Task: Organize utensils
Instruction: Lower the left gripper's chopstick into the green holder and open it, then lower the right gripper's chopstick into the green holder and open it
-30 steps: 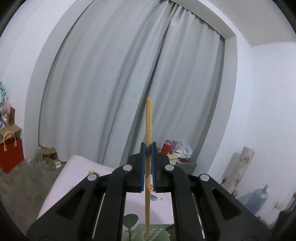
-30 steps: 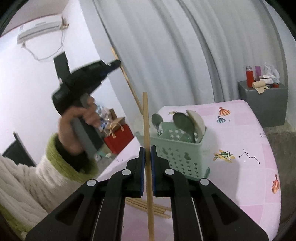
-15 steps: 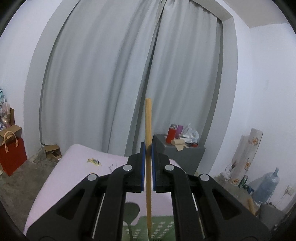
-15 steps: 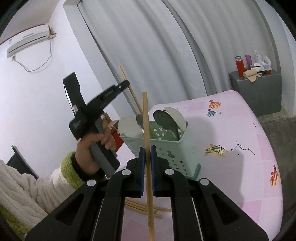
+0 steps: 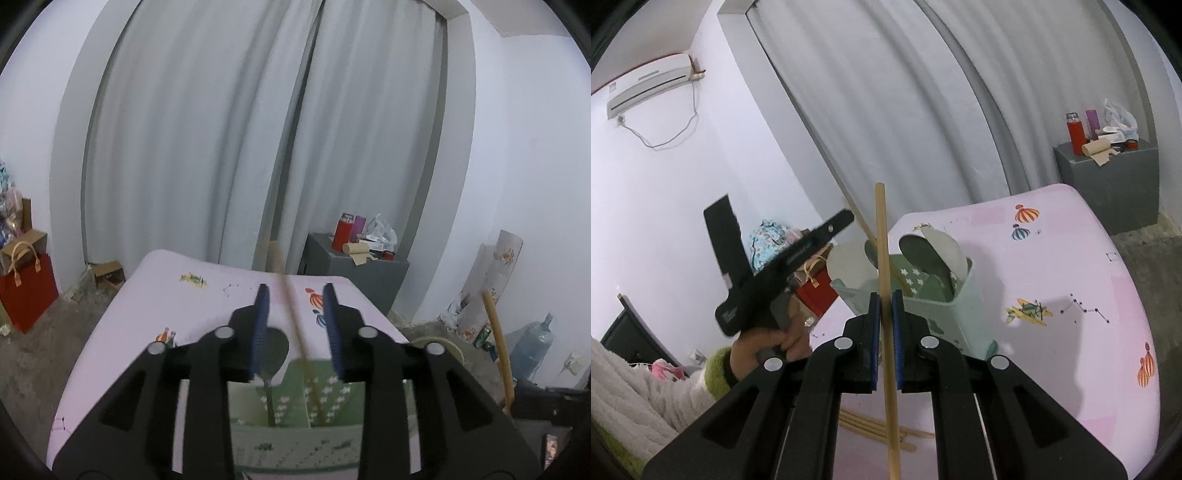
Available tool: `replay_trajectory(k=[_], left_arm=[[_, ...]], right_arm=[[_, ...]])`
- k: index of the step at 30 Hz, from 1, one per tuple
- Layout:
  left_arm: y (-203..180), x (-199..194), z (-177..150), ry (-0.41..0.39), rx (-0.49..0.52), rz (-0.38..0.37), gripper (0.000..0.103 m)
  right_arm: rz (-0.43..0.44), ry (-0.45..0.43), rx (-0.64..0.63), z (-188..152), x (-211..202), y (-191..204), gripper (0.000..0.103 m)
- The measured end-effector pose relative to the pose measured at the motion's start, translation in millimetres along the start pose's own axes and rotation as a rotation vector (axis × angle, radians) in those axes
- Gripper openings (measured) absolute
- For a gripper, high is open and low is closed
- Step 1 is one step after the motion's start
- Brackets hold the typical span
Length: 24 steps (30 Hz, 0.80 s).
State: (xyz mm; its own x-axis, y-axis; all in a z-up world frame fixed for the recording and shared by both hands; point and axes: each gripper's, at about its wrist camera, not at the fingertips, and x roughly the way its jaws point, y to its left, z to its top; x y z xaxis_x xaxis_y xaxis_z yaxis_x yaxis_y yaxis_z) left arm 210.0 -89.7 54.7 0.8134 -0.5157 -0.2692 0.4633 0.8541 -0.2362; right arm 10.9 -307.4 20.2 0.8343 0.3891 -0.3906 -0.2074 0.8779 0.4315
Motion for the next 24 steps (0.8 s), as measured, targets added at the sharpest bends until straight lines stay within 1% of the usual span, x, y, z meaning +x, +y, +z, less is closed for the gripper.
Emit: replay_trajectory(k=[1,2,4,7,10,13,19,24], left_arm=[[1,-3,-1,0.004,-0.003,0.001,0.039],[2,-5,-1,0.004,-0.003,0.001,0.041],[3,-11,-3,0.004,0.004,0.002,0.05],[4,-24,-7,0.009,0.01,0.008,0.059],[8,-35,-11,0.021,0.006,0.011,0.065],[14,-52,-18,0.038,0.016,0.015,0.068],[30,-81,-39,0.086,0.02,0.045,0.07],[45,-97,-47,0.102,0.001,0.077,0.07]], right_arm=[[0.002,-0.003,0.0,2,1,0,0.007],[0.005,-0.01,0.0,5,3,0,0.007],[0.014,-0.026,0.006,12,7,0,0.007],[0.019,-0.05,0.011,23,13,2,0.007],[0.036,-0.09,0.018,38,20,6,0.007],[0.05,-0.135,0.011,53,27,13,0.007],[0.054,-0.229,-0.001,83,50,26,0.007],[0.024,-0.252,-0.014,97,79,31,0.007]])
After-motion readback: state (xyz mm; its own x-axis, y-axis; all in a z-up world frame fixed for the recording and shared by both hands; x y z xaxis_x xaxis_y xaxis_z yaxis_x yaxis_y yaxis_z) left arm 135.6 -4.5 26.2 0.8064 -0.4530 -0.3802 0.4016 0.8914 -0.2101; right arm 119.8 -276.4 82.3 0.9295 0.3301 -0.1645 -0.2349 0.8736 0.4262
